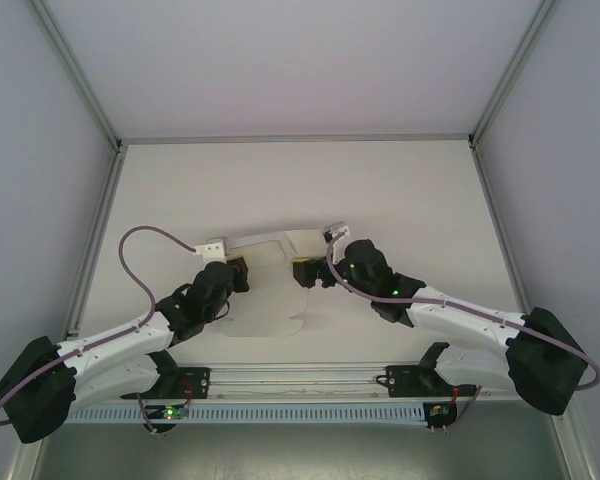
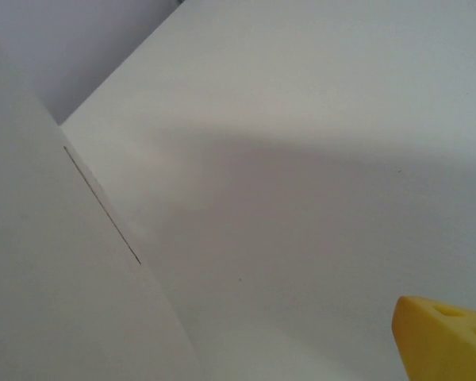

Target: Assemble paper box

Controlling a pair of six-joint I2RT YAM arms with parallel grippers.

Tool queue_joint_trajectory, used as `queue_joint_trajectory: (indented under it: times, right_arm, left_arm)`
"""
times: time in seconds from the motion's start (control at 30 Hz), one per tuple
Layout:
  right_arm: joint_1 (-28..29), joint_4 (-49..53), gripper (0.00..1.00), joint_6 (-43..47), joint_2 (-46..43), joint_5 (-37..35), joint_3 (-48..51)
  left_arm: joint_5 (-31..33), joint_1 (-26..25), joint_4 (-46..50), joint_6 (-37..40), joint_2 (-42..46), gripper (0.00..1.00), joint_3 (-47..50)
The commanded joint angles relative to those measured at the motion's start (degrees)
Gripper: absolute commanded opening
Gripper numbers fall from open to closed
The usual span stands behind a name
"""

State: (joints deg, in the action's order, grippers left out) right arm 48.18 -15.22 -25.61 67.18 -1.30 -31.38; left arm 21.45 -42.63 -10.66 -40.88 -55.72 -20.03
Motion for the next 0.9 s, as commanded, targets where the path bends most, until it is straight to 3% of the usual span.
queue_joint_trajectory:
  times: [0.0,0.3,0.37,0.5,0.67,0.87]
  right_arm:
    - [4.8,1.4,0.98,1.2,3.5,-8.8,-2.1]
    - [14.1,5.0,0.98,2.8,11.0,-40.9,-7.3]
    - [15.3,5.0,0.98,5.0,11.3,-44.3,-8.0]
    - [15.4,7.1,0.98,6.2,8.6,-43.5,-8.0]
    - [15.3,10.5,0.98,6.6,-1.4,-41.6,-5.4]
    - [12.3,17.0,0.98,5.5,-17.4,-28.9,-1.8]
  left_arm:
    - [-2.5,-0.9,-5.9,-0.5,2.2,0.00,0.0]
    - [-0.5,-0.9,-3.5,-3.1,5.0,0.00,0.4]
    - [0.0,-0.8,-2.0,-2.8,5.6,0.00,0.2]
    - [2.4,-0.9,2.3,-3.0,5.9,0.00,-0.6]
    - [3.9,-0.9,5.7,-3.6,5.8,0.00,-0.8]
    - [2.1,-0.8,5.0,-0.9,4.9,0.00,-1.4]
